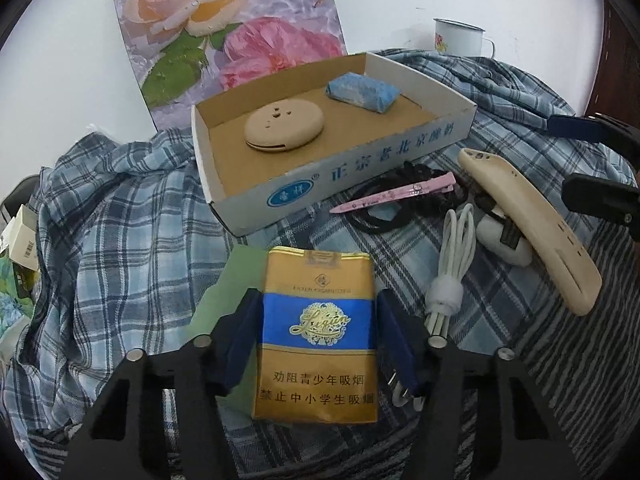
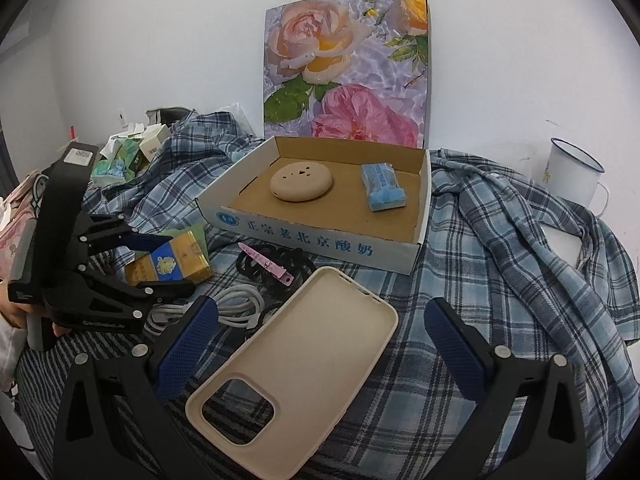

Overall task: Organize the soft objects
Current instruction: 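Grasp the gold cigarette pack with the left tool, then lift the cigarette pack with the left tool while the right tool grasps the beige phone case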

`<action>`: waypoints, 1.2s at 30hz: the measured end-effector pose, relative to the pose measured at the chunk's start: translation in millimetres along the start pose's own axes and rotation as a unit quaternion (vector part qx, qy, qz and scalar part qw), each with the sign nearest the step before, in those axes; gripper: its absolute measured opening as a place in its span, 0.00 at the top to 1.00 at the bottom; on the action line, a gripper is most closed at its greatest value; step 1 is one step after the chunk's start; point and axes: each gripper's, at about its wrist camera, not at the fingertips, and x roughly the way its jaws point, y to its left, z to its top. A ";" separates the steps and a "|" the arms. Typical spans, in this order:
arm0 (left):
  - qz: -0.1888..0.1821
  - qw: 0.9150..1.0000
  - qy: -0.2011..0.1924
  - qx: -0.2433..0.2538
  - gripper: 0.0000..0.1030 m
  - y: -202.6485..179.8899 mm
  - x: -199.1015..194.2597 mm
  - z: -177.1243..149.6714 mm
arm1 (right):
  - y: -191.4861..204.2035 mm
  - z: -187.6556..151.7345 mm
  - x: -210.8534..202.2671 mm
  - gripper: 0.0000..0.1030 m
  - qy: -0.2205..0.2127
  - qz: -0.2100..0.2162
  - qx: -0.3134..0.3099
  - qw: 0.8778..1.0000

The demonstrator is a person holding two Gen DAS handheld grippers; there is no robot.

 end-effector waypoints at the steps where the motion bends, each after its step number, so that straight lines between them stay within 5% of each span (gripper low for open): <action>1: 0.000 1.000 0.001 0.000 0.42 0.6 0.5 0.0 | -0.4 0.0 0.6 0.00 0.001 0.001 0.001 1.000; 9: 0.003 1.000 -0.010 -0.002 0.47 1.2 -3.1 -0.9 | -1.6 -1.2 2.9 0.00 0.009 0.022 0.008 1.000; 16: -0.003 1.000 -0.026 -0.010 0.47 4.4 -10.5 -1.6 | -22.2 -5.2 9.0 0.00 0.047 0.068 0.082 0.993; 32: -0.025 0.999 -0.035 -0.030 0.47 11.1 -16.1 -4.5 | -9.0 -15.7 41.9 0.00 0.117 0.059 0.122 0.984; 36: -0.026 0.999 -0.035 -0.031 0.47 11.0 -16.5 -5.0 | -0.8 -13.3 45.8 0.15 0.118 0.028 0.093 0.988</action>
